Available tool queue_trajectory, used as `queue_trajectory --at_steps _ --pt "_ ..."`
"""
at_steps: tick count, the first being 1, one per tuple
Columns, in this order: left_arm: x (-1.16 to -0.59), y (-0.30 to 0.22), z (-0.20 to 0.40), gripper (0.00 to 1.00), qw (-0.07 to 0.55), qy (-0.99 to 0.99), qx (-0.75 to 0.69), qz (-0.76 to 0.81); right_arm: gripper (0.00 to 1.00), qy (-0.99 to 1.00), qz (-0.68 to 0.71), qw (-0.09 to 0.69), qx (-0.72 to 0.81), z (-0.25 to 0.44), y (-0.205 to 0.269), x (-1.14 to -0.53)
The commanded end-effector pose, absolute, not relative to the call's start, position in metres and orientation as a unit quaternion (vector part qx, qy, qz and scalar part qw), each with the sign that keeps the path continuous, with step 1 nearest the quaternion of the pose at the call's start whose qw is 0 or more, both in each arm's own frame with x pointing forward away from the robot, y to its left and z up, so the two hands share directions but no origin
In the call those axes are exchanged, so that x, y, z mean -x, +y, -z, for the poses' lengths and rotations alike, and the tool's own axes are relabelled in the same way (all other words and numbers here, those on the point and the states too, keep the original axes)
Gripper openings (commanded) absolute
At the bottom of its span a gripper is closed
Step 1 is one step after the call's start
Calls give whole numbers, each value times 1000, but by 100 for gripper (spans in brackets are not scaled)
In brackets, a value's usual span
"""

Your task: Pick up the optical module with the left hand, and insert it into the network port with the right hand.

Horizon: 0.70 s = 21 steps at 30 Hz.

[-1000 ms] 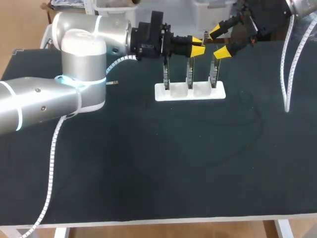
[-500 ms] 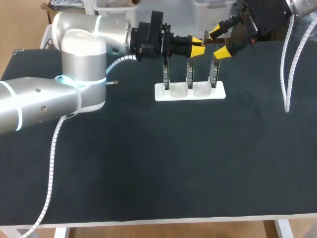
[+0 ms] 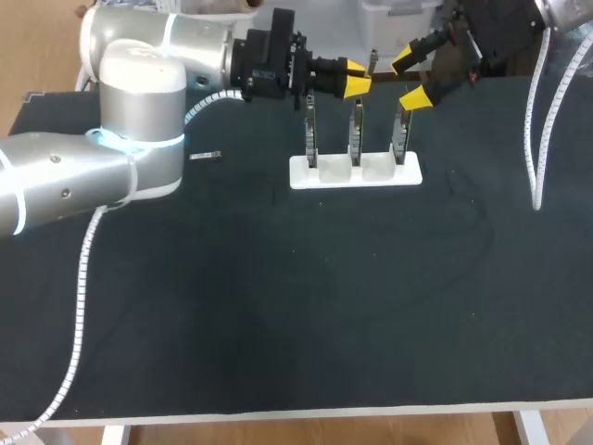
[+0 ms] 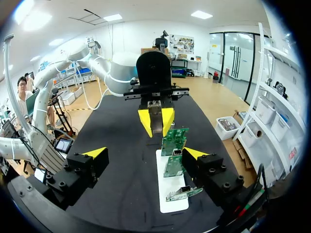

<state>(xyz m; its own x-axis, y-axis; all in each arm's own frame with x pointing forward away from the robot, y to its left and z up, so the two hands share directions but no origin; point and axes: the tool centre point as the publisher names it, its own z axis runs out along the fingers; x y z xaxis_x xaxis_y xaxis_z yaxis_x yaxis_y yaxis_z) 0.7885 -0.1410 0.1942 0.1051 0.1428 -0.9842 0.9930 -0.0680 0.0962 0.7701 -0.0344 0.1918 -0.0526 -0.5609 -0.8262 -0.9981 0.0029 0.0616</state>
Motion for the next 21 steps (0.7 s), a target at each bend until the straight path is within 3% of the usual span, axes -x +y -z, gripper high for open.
queue_trajectory --at_steps 1,21 --pt "-796 -147 -196 0 464 489 -581 456 100 635 -350 312 613 -192 -34 -771" --pt "-797 -149 -197 0 463 485 -582 460 100 635 -350 312 613 -192 -34 -771"
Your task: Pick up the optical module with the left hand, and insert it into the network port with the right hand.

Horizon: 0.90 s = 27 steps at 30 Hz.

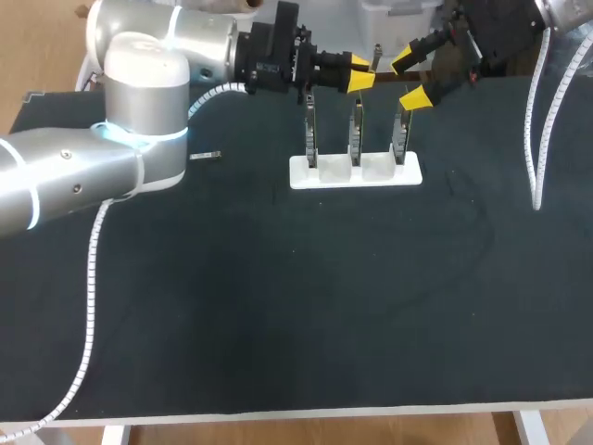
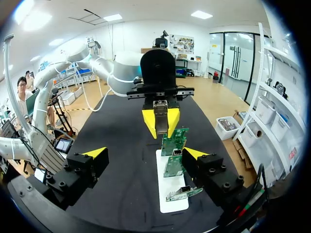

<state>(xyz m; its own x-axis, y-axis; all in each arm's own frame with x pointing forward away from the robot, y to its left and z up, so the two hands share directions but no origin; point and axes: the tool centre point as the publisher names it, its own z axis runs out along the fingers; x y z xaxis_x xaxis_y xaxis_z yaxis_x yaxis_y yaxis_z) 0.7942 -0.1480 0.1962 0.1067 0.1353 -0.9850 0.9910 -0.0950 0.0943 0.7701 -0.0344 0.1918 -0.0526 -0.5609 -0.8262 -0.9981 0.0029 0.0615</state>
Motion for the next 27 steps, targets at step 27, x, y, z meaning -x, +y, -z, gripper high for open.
queue_trajectory --at_steps 27 --pt "-797 -149 -197 0 463 485 -582 460 100 555 -349 379 653 -234 -3 -773"
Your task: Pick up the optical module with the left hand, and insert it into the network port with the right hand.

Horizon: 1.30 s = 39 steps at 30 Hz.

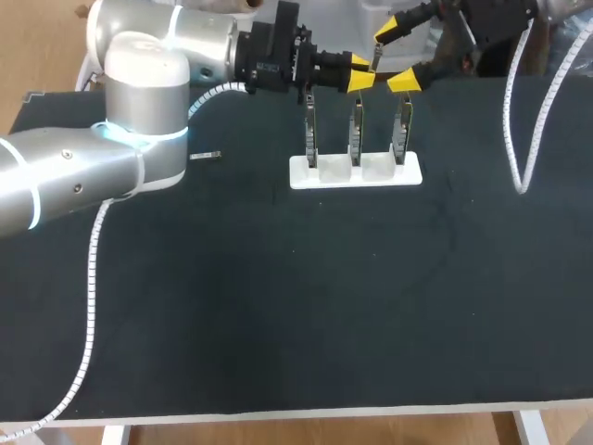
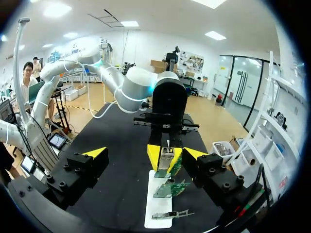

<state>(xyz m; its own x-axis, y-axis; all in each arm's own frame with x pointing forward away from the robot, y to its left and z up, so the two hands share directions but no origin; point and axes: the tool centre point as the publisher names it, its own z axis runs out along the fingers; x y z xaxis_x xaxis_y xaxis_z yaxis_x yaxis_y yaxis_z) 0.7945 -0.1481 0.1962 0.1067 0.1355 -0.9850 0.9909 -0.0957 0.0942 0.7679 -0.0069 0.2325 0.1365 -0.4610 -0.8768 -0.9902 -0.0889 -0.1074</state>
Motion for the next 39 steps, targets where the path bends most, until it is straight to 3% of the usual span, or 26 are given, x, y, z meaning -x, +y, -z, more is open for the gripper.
queue_trajectory --at_steps 1,37,38,39 --pt "-797 -149 -197 0 463 485 -582 460 100 554 -349 379 654 -234 -2 -775" --pt "-797 -149 -197 0 463 485 -582 460 100 547 -354 375 659 -231 7 -781" --pt "-797 -149 -197 0 463 485 -582 460 84 547 -354 375 659 -231 7 -781" --pt "-797 -149 -197 0 463 485 -582 460 60 547 -354 375 659 -231 7 -781"
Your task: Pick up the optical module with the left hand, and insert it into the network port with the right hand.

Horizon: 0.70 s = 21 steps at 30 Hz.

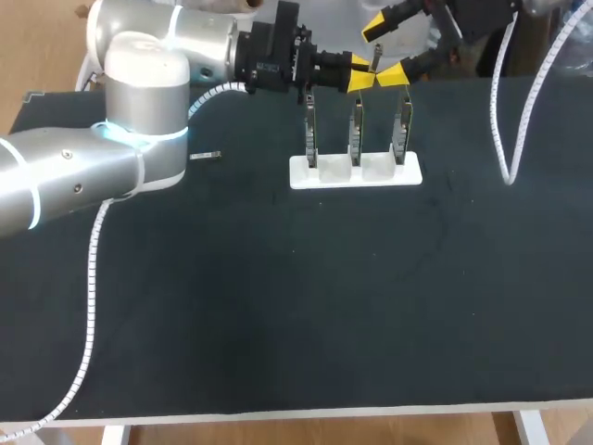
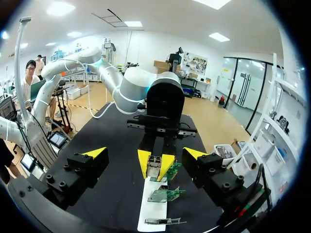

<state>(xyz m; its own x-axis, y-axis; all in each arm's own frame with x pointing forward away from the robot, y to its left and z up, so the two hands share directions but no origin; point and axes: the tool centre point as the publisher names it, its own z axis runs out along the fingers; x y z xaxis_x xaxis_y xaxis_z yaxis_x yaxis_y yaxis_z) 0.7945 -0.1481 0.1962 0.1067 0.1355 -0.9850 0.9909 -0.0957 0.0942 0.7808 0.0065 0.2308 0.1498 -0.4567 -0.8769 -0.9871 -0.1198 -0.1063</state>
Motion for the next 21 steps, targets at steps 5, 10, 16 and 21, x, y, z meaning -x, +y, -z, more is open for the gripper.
queue_trajectory --at_steps 5,10,16,21 --pt "-797 -149 -197 0 463 485 -582 460 22 547 -354 375 659 -231 7 -781" --pt "-797 -149 -197 0 463 485 -582 460 2 547 -354 375 659 -231 7 -781" --pt "-797 -149 -197 0 463 485 -582 460 0 547 -354 375 659 -231 7 -781" --pt "-797 -149 -197 0 463 485 -582 460 0 547 -354 375 659 -231 7 -781"
